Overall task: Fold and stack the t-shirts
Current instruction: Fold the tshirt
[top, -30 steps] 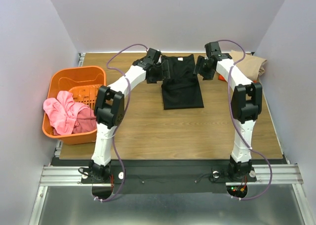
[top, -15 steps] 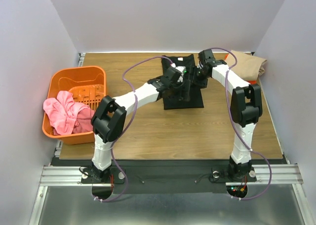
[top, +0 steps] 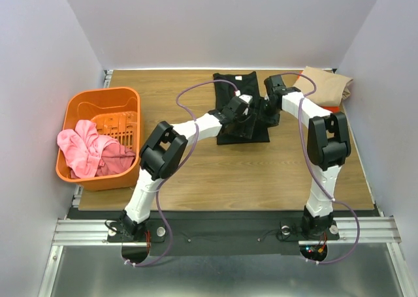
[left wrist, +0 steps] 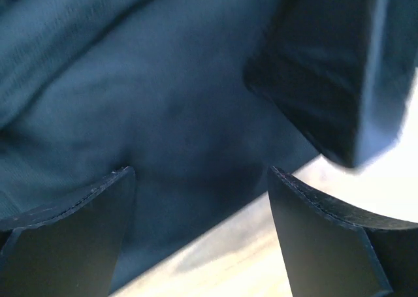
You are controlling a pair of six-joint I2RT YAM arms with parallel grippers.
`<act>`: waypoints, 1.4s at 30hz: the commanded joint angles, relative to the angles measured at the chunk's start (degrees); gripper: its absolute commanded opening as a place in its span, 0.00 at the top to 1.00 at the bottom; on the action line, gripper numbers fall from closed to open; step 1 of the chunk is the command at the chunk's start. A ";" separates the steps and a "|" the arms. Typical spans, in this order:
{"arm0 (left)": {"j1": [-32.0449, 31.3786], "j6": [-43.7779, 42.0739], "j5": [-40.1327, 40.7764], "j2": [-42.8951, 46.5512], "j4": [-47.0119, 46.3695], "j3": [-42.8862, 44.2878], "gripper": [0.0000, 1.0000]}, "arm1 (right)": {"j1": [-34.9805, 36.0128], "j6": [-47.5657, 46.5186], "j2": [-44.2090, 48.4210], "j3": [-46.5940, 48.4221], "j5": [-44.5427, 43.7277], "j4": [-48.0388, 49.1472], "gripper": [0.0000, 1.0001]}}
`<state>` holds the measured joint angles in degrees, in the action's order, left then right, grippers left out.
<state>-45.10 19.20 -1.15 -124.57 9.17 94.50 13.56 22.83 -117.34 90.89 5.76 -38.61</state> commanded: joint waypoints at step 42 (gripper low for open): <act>-12.47 8.74 14.67 41.32 -6.36 -36.74 0.04 | 8.76 -1.38 14.69 -13.64 9.01 0.11 0.34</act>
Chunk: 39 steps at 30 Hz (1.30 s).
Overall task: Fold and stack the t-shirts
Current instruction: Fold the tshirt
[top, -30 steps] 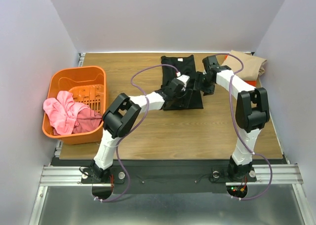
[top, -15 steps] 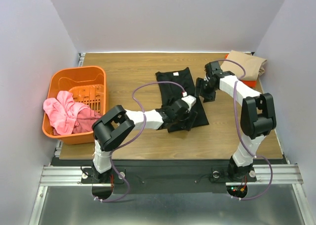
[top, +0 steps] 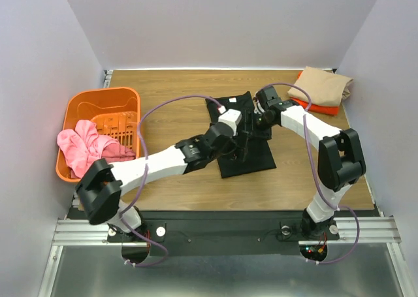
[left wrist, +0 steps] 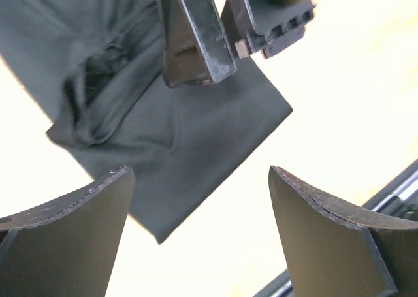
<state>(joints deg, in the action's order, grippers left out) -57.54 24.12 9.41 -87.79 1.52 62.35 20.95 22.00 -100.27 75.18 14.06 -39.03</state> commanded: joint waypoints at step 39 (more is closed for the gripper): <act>-0.03 -8.65 -9.14 -18.12 -9.52 -4.16 0.05 | 3.48 1.99 -23.39 23.87 -6.68 0.44 0.34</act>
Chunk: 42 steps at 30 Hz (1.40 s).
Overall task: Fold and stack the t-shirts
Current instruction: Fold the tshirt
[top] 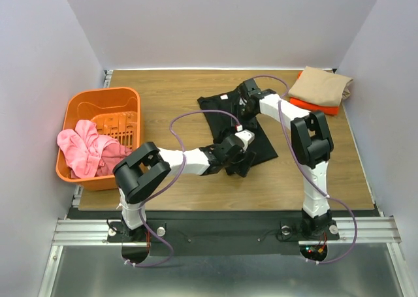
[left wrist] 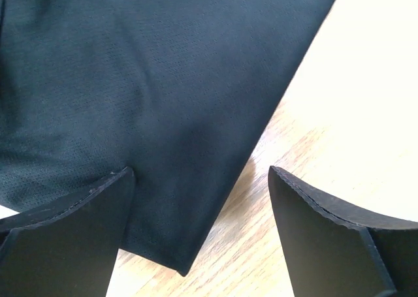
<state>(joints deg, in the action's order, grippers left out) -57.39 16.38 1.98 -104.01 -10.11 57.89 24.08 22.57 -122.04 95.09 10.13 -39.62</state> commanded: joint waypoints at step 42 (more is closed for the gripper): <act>13.70 6.47 -8.45 10.33 11.70 12.07 0.03 | -8.17 1.07 18.77 -22.04 6.13 7.18 0.34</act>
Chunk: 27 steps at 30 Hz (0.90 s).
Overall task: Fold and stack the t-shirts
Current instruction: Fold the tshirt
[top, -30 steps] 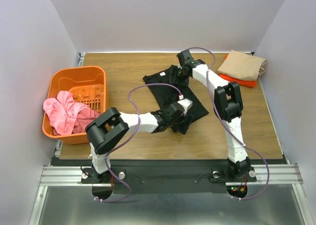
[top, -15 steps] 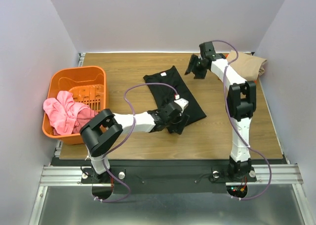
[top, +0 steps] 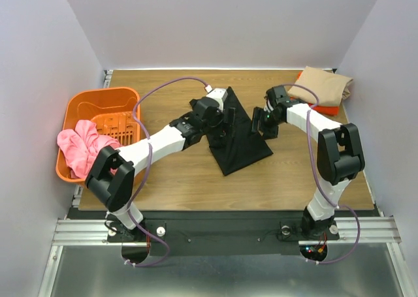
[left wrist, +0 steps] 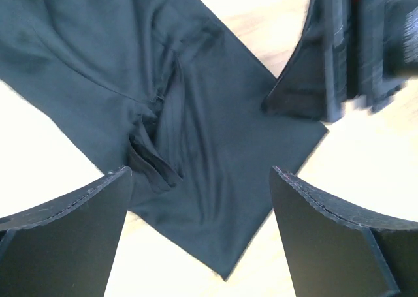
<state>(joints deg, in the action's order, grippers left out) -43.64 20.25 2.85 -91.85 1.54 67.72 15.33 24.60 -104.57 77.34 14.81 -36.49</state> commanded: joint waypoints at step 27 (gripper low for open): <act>0.31 1.29 -14.03 -14.23 2.15 4.52 0.04 | 0.58 -0.34 -4.23 -10.54 -2.06 6.43 0.34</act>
<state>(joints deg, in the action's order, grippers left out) -43.53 23.53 -15.73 -106.28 1.78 69.47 15.44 24.49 -106.67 69.84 15.27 -31.38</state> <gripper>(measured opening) 0.960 0.657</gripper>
